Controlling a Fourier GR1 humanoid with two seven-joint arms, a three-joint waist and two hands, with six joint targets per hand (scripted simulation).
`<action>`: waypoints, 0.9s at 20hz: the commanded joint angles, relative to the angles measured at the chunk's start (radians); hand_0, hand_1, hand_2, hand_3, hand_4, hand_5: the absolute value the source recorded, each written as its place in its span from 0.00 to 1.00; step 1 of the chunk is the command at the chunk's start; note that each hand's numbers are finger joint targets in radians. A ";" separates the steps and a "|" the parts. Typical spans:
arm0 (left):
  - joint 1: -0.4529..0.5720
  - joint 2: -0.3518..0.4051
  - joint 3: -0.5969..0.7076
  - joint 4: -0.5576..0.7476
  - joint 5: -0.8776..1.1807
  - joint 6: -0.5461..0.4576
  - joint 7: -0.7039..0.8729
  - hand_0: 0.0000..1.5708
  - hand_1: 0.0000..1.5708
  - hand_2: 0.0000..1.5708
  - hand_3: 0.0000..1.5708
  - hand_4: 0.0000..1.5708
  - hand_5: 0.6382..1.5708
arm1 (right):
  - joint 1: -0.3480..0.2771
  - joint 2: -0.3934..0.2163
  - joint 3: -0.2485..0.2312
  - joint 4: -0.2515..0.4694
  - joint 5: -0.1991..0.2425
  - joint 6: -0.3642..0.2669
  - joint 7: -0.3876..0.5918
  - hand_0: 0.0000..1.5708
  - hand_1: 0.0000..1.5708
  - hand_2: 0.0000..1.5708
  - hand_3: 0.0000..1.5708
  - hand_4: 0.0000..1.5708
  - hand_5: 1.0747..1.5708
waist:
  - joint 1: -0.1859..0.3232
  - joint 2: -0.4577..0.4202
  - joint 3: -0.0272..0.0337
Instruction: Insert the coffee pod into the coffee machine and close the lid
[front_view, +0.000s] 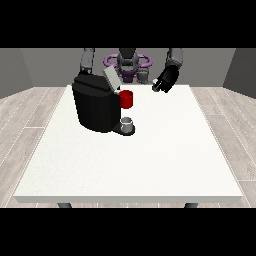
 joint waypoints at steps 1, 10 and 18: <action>-0.078 0.005 0.025 -0.028 0.015 -0.080 0.027 0.90 0.90 0.89 0.85 0.34 1.00 | -0.002 0.033 0.009 0.027 0.019 -0.042 -0.059 0.00 0.00 0.00 0.00 0.00 1.00 | -0.009 0.012 0.0001; -0.237 0.018 0.104 0.009 0.041 -0.135 0.100 0.90 0.90 0.90 0.88 0.34 1.00 | -0.049 0.046 0.066 -0.079 0.000 -0.012 0.024 0.00 0.00 0.00 0.00 0.00 1.00 | -0.103 0.024 -0.0002; -0.356 0.043 0.185 0.031 0.076 -0.128 0.155 0.81 0.81 0.82 0.81 0.31 1.00 | -0.092 0.000 0.002 -0.120 -0.036 0.026 0.010 0.00 0.00 0.00 0.00 0.00 1.00 | -0.152 0.090 -0.0001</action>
